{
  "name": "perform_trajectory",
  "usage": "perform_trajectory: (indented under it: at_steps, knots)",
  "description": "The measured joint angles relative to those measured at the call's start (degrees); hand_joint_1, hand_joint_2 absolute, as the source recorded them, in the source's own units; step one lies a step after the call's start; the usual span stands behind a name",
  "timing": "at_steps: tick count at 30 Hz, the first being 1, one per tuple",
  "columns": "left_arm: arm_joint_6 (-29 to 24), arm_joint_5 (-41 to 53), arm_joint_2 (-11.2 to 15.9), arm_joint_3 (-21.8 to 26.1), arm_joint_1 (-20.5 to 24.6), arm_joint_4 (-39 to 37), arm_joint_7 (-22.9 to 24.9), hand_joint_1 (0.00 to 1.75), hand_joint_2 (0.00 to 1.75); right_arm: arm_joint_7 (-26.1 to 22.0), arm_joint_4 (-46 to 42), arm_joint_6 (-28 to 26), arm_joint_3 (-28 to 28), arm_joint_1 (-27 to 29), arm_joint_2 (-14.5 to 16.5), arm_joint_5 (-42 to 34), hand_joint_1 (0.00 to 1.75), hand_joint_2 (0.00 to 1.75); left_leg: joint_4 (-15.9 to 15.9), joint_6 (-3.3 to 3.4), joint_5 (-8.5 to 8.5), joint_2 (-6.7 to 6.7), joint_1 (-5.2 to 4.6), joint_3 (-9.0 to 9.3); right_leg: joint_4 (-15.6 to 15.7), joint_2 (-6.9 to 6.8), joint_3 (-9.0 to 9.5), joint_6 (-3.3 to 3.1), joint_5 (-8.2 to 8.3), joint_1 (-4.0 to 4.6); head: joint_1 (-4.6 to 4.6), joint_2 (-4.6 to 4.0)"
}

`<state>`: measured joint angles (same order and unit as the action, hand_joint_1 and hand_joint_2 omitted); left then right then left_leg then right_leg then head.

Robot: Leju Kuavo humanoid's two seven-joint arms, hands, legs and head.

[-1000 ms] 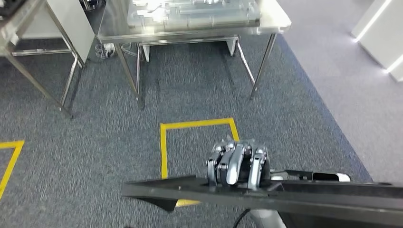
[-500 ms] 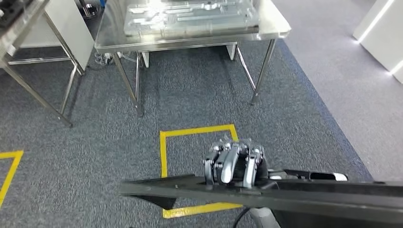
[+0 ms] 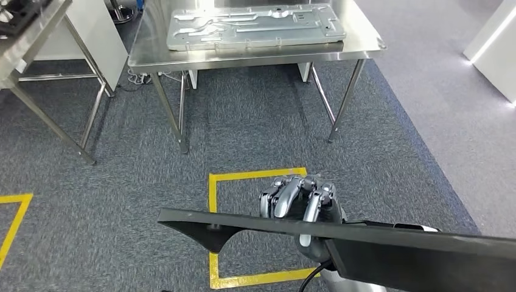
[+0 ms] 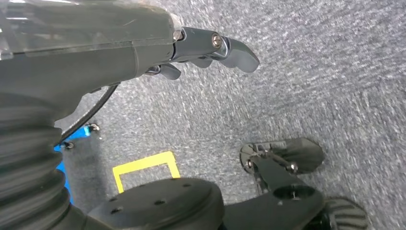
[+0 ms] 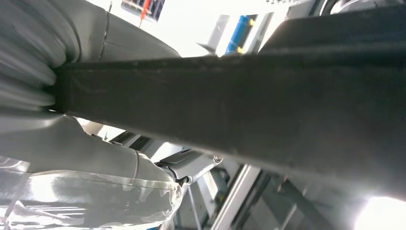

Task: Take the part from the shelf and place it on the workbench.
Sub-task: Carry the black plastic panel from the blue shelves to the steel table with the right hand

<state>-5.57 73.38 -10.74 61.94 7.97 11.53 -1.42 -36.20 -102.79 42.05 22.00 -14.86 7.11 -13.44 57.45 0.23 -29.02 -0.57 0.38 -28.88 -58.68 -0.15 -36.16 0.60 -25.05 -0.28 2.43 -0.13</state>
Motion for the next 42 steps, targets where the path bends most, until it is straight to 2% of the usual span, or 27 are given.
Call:
perform_trajectory:
  at_steps: [2,4,5,7,8,9,10,12,13,14,16,19,21,23,24,25,27,28,30,32,34,36,38,39,40,41,42]
  knots:
    - [0.0,0.0,0.0,0.0,0.1,0.0,0.0,0.0,1.75,0.1,0.1,-0.5,-0.2,0.1,0.0,-0.2,1.75,1.75,0.4,-0.79,-0.19,0.12,-0.08,0.37,0.4,0.07,0.69,-0.88,0.09,-0.05,-0.03,0.0]
    - [0.0,0.1,0.0,0.0,0.2,0.0,0.1,0.0,1.75,0.3,0.2,-0.6,-0.3,0.0,0.1,-0.6,1.75,1.75,3.1,-1.33,-1.16,0.2,-0.04,-0.23,0.6,0.08,1.79,-1.64,-0.19,-0.23,0.03,0.0]
    - [0.0,0.1,0.0,0.0,0.3,0.0,0.1,0.0,1.75,0.4,0.2,-0.7,-0.3,0.0,0.1,-0.8,1.75,1.75,5.8,-1.51,-2.44,0.23,0.03,-1.6,0.7,0.05,2.21,-1.94,-0.45,-0.25,0.05,0.0]
    - [0.0,0.2,0.0,0.0,0.3,0.0,0.1,0.0,1.75,0.4,0.4,-0.6,-0.4,0.0,0.1,-1.0,1.75,1.75,13.0,-1.76,-5.65,0.25,0.11,-6.01,0.7,0.06,2.63,-2.34,-1.05,-0.08,0.11,0.0]
    - [0.1,0.2,0.0,0.0,0.2,0.0,0.1,0.0,1.75,0.5,0.5,-0.6,-0.4,0.0,0.1,-1.0,1.75,1.75,15.6,-1.82,-6.53,0.25,0.13,-8.02,0.6,0.11,2.86,-2.41,-1.35,0.05,0.09,0.0]
    - [0.1,0.3,0.0,0.0,0.2,0.0,0.1,0.0,1.75,0.6,0.6,-0.6,-0.4,0.1,0.1,-1.1,1.75,1.75,16.5,-1.75,-6.21,0.25,0.14,-9.23,0.6,0.18,3.19,-2.44,-1.68,0.19,0.1,0.0]
    - [0.1,0.3,0.0,0.0,0.2,0.0,0.1,0.0,1.75,0.8,0.6,-0.6,-0.4,0.1,0.1,-1.3,1.75,1.75,15.2,-1.55,-4.56,0.25,0.12,-9.36,0.6,0.24,3.66,-2.44,-2.04,0.34,0.1,0.0]
    - [0.2,0.4,0.1,0.0,0.2,0.0,0.1,0.0,1.75,1.5,0.6,-0.9,-0.4,0.1,0.1,-1.8,1.75,1.75,8.1,-0.62,0.73,0.33,-0.13,-7.18,0.6,0.23,4.82,-2.35,-2.83,0.56,0.05,0.0]
    - [0.2,0.5,0.1,0.0,0.2,0.0,0.1,0.0,1.75,2.0,0.6,-1.3,-0.4,0.1,0.1,-2.2,1.75,1.75,4.8,-0.22,2.06,0.41,-0.4,-6.14,0.6,0.2,5.25,-2.23,-3.15,0.59,-0.06,0.0]
    - [0.2,0.5,0.1,0.0,0.2,0.0,0.1,0.0,1.75,2.6,0.6,-1.9,-0.5,0.1,0.1,-2.6,1.75,1.75,2.6,0.14,2.52,0.45,-0.69,-5.38,0.6,0.17,5.44,-1.99,-3.41,0.54,-0.13,0.0]
    - [0.2,0.5,0.2,0.0,0.1,0.0,0.1,0.0,1.75,4.0,0.7,-3.4,-0.6,0.2,0.1,-3.2,1.75,1.75,0.9,0.74,2.1,0.45,-1.09,-5.04,0.4,0.14,5.65,-1.27,-3.35,0.44,-0.25,0.0]
    - [0.2,0.5,0.2,0.0,0.0,0.0,0.0,0.0,1.75,5.8,0.8,-5.4,-0.9,0.4,0.1,-3.9,1.75,1.75,-0.7,1.41,3.16,0.33,-0.53,-3.01,-1.6,0.16,5.53,-0.21,-3.86,0.53,-0.42,0.0]
    - [0.2,0.6,0.1,0.0,0.3,0.0,-0.1,0.0,1.75,6.9,0.9,-6.5,-1.2,0.4,0.1,-4.5,1.75,1.75,-1.2,1.53,3.12,0.28,-0.2,-2.13,-6.5,0.23,2.71,0.4,-6.65,0.25,-0.77,0.0]
    - [0.2,0.6,0.1,0.0,0.3,0.0,-0.1,0.0,1.75,7.9,1.1,-7.5,-1.4,0.8,0.1,-5.0,1.75,1.75,-1.2,1.5,2.72,0.18,-0.11,-1.91,-13.0,0.22,-2.01,1.01,-9.21,-0.24,-0.94,0.0]
    - [0.2,0.6,0.1,0.0,0.3,0.0,-0.2,0.0,1.75,8.3,1.2,-7.9,-1.5,1.1,0.1,-5.3,1.75,1.75,-1.1,1.36,2.41,0.16,-0.04,-1.69,-14.5,0.2,-3.67,1.29,-9.08,-0.51,-0.95,0.0]
    - [0.3,0.6,0.1,0.0,0.1,0.0,-0.2,0.0,1.75,8.6,1.3,-8.2,-1.6,1.3,0.1,-5.7,1.75,1.75,-1.1,1.14,2.02,0.14,0.09,-1.33,-14.0,0.18,-4.29,1.56,-7.67,-0.77,-0.95,0.0]
    - [0.4,0.6,0.0,-0.1,0.0,0.0,-0.2,0.0,1.75,9.1,1.4,-8.4,-1.7,1.6,0.1,-6.5,1.75,1.75,-0.9,0.46,0.97,0.09,0.45,-0.31,-7.2,0.12,-2.46,2.05,-2.3,-1.29,-0.99,0.0]
    - [0.4,0.6,0.0,-0.1,0.0,0.0,-0.2,0.0,1.75,9.3,1.4,-8.6,-1.8,1.7,0.1,-6.9,1.75,1.75,-0.7,0.08,0.44,0.05,0.58,0.21,-3.6,0.12,-1.29,2.15,-0.56,-1.37,-1.04,0.0]
    - [0.4,0.7,-0.1,-0.1,0.2,0.0,-0.2,0.0,1.75,9.6,1.5,-8.7,-1.9,1.9,0.1,-7.6,1.75,1.75,-0.8,-0.75,-0.38,0.03,0.58,0.67,0.0,0.12,-0.15,1.43,0.63,-1.19,-1.21,0.0]
    - [0.5,0.9,0.0,-0.1,0.3,0.0,-0.1,0.0,1.75,9.8,1.4,-8.1,-2.0,2.1,0.1,-8.6,1.75,1.75,-0.6,-1.51,-0.61,0.07,0.53,1.09,0.0,0.24,0.08,0.18,0.3,-0.94,-1.32,0.0]
    - [0.5,1.1,0.0,-0.2,0.4,0.0,0.0,0.0,1.75,10.0,1.2,-6.7,-2.1,2.2,0.1,-9.6,1.75,1.75,1.7,-2.08,-0.71,0.18,0.63,0.5,0.2,0.3,0.9,-0.7,0.07,-0.99,-1.28,0.0]
    - [0.6,1.2,-0.1,-0.4,0.6,0.0,0.1,0.0,1.75,10.1,0.8,-5.7,-2.0,2.2,0.1,-9.8,1.75,1.75,8.1,-2.43,-2.3,0.27,0.72,-3.14,0.4,0.21,1.76,-1.35,-0.46,-0.95,-1.18,0.0]
    - [0.7,1.4,-0.1,-0.5,0.5,0.0,0.2,0.0,1.75,10.1,0.7,-5.3,-1.9,2.2,0.1,-9.7,1.75,1.75,15.4,-2.61,-5.32,0.28,0.73,-8.13,0.4,0.23,2.32,-1.74,-1.11,-0.69,-1.14,0.0]
    - [0.8,1.4,-0.1,-0.5,0.5,0.0,0.2,0.0,1.75,10.1,0.7,-5.3,-1.9,2.3,0.1,-9.6,1.75,1.75,17.2,-2.56,-6.06,0.28,0.71,-9.82,0.4,0.32,2.69,-1.85,-1.45,-0.52,-1.13,0.0]
    - [0.9,1.5,0.0,-0.5,0.5,0.0,0.2,0.0,1.75,10.1,0.7,-5.2,-1.9,2.3,0.1,-9.6,1.75,1.75,17.1,-2.35,-5.52,0.28,0.66,-10.6,0.4,0.4,3.17,-1.92,-1.83,-0.32,-1.14,0.0]
    - [0.9,1.5,0.0,-0.6,0.5,0.0,0.2,0.0,1.75,10.1,0.7,-5.2,-1.8,2.4,0.1,-9.5,1.75,1.75,14.9,-1.97,-3.6,0.28,0.53,-10.29,0.4,0.48,3.78,-1.95,-2.23,-0.13,-1.14,0.0]
    - [1.0,1.6,0.0,-0.6,0.5,0.0,0.3,0.0,1.75,10.1,0.7,-5.2,-1.8,2.4,0.1,-9.5,1.75,1.75,11.0,-1.39,-0.67,0.29,0.29,-9.21,0.4,0.51,4.46,-1.95,-2.68,0.05,-1.14,0.0]
